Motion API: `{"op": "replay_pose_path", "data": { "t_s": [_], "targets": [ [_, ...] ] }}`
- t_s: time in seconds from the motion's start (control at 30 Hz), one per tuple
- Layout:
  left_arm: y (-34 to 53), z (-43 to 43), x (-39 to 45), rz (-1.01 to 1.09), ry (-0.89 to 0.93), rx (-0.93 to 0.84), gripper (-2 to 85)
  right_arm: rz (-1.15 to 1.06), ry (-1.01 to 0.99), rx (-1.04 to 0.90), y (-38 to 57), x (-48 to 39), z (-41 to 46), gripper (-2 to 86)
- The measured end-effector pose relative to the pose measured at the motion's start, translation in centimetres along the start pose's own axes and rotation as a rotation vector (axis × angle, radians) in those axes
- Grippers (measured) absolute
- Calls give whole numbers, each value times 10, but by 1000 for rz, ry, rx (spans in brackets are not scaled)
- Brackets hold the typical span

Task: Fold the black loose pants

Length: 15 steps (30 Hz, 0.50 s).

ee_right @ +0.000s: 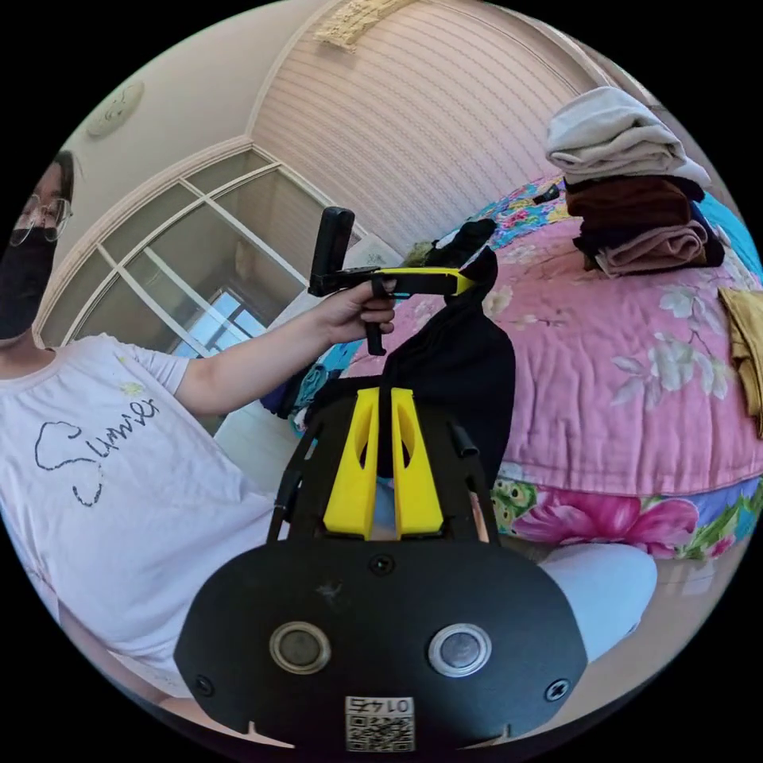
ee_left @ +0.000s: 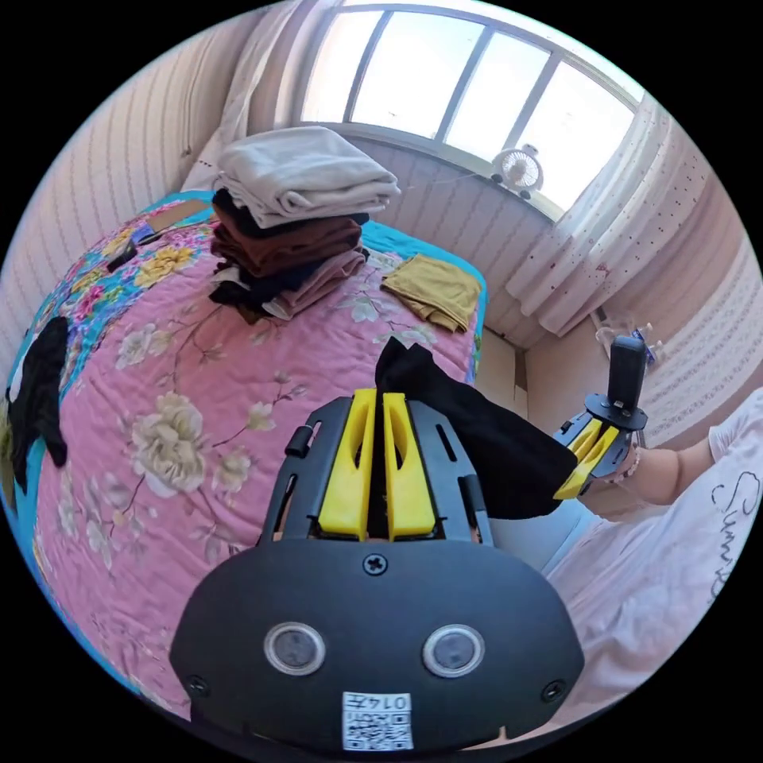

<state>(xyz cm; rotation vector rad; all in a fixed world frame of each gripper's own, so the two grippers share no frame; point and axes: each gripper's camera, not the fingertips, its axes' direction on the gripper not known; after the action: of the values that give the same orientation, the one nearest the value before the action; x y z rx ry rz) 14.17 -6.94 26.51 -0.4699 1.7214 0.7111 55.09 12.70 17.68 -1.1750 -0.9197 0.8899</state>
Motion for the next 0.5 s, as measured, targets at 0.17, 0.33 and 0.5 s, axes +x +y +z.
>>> {"op": "replay_pose_path", "data": {
  "t_s": [0.17, 0.33, 0.5],
  "targets": [
    [109, -127, -44, -228, -72, 159, -9, -190, -153, -165, -35, -69, 100, 14],
    [212, -224, -79, -393, -137, 296, -9, -305, -275, -320, -65, -143, 212, 14],
    [315, -312, -115, -577, -251, 391, -5, -432, -255, -457, -79, -231, 341, 17]
  ]
}}
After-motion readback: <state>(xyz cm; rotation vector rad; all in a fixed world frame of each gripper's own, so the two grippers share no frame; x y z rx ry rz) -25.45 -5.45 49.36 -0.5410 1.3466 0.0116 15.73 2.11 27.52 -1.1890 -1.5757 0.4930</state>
